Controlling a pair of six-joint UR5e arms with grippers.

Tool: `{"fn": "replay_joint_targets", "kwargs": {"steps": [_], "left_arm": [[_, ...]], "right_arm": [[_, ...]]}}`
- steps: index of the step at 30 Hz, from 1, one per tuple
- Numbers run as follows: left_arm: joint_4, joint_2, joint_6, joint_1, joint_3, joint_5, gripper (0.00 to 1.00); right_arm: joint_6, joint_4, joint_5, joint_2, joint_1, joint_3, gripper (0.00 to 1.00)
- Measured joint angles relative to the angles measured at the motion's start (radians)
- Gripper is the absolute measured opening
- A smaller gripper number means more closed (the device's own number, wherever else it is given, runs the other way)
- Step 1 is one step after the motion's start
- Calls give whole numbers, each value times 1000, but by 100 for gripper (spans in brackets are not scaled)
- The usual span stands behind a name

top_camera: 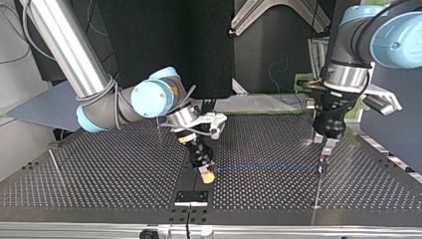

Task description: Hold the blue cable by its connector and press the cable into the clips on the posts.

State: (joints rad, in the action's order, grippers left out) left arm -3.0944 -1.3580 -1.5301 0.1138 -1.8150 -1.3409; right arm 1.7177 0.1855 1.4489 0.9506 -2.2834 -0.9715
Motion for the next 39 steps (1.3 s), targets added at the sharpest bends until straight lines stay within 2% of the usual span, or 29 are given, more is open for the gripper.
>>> {"fn": "replay_joint_targets", "kwargs": {"steps": [20, 32, 39], "left_arm": [[-10, 7, -9, -11, -1, -37, 100], [-16, 10, -76, -13, -1, -95, 100], [-14, 10, -89, -15, -1, -109, 100]], "right_arm": [[-1, 0, -5, -1, -1, -3, 0], [-1, 0, -5, -1, -6, -4, 0], [-1, 0, -5, -1, -5, -4, 0]]}}
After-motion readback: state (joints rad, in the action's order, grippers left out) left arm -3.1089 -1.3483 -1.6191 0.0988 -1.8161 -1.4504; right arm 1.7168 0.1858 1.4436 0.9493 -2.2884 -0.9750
